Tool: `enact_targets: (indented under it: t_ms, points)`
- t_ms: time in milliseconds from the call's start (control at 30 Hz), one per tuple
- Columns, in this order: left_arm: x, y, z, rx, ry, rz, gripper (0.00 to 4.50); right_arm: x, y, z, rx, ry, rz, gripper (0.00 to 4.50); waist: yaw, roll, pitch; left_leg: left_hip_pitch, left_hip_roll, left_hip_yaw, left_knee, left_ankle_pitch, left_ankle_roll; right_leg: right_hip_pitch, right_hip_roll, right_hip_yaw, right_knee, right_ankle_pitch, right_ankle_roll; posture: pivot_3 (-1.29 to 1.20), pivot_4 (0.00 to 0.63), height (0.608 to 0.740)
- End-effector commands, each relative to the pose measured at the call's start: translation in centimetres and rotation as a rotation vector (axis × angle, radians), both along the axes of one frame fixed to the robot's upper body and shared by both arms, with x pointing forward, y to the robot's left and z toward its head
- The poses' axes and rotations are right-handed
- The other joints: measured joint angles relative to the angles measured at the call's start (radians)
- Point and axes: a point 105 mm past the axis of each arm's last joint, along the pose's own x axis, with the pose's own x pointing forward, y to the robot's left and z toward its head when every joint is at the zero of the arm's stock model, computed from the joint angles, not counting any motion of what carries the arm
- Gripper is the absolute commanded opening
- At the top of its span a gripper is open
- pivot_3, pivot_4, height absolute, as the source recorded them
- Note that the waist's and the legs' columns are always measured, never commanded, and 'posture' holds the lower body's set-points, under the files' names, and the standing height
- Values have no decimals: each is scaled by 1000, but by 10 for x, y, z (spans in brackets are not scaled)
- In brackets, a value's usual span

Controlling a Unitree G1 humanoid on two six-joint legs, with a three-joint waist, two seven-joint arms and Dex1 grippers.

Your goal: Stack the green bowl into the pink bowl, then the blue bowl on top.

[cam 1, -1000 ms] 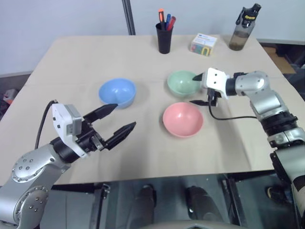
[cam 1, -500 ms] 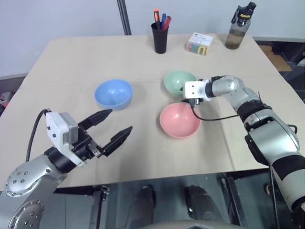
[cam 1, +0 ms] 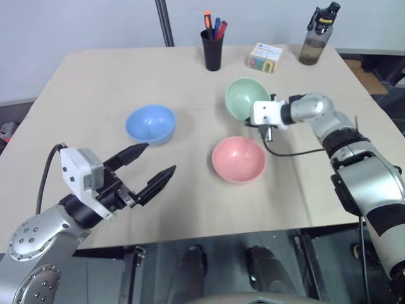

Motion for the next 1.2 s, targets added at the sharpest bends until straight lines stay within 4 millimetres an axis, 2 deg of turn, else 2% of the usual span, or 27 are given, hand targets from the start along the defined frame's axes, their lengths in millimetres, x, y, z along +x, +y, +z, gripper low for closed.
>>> enact_targets:
  t_ms: [33,133,233,267,300,467,533,600,700,800,900,1000,1100,1133,1200]
  points:
    - [11,14,0,37,-28,96,4500,-40,1,33,93,89,163,9,2,0,0,0,0,-1,0,0,0,0,0,0,0,0,0,0,150,740]
    - [20,23,1,46,-39,149,4500,-77,3,21,86,210,228,9,9,0,0,0,0,-2,0,0,0,0,0,-2,0,0,1,0,150,740]
    - [27,28,3,59,-49,173,4500,-98,6,6,77,289,228,9,16,1,0,-1,0,-2,0,0,0,0,0,-2,0,0,0,0,150,740]
    - [30,30,3,65,-51,183,4500,-102,7,0,73,306,222,672,16,1,0,-1,0,-1,0,0,0,0,0,-1,0,-1,-1,0,150,740]
    - [33,32,4,70,-55,190,4500,-107,8,-5,76,334,217,958,16,1,0,0,0,-1,1,0,0,0,0,-1,0,-1,-1,0,150,740]
    - [45,40,10,93,-74,229,4500,-116,12,-14,97,380,189,3136,22,0,0,0,0,-1,3,0,0,0,0,-1,1,-1,-1,0,150,740]
    - [53,48,9,163,-79,316,4500,-117,11,-12,129,381,172,3965,27,0,0,-1,0,-1,3,0,0,0,0,-1,0,-1,-1,0,150,740]
    - [62,57,7,250,-63,410,4500,-113,13,3,234,330,140,4390,27,0,0,-2,0,-1,3,0,0,0,0,-2,0,-1,-1,0,150,740]
    - [75,59,0,431,-2,433,4500,-110,15,22,369,272,105,4390,27,0,0,-1,0,-1,3,0,0,0,0,-2,0,0,1,0,150,740]
    - [94,53,-8,643,36,374,4500,-109,16,22,405,244,78,4390,29,-1,0,-2,0,-3,3,0,0,0,1,-3,1,-1,1,0,150,740]
    - [109,49,-16,743,76,326,4500,-108,19,21,426,220,56,4390,30,-1,-1,-2,0,-3,3,0,0,0,1,-3,0,-3,3,0,150,740]
    - [125,36,-35,893,101,196,4500,-105,20,23,454,198,22,4390,29,-1,-1,-2,0,-2,3,0,0,0,0,-3,0,-2,4,0,150,740]
    - [132,28,-46,973,113,98,3805,-103,18,24,476,185,-14,4500,24,-1,-1,-3,0,-2,1,0,0,-1,0,-3,0,1,3,0,150,740]
    - [134,27,-48,988,114,84,3337,-103,17,23,479,183,-22,4500,23,-1,0,-3,0,-1,1,0,0,-2,0,-3,-1,1,3,0,150,740]
    - [139,27,-49,1008,107,65,2684,-103,15,23,485,176,-37,4500,25,-1,0,-3,0,-2,0,0,0,-2,0,-3,0,1,3,0,150,740]
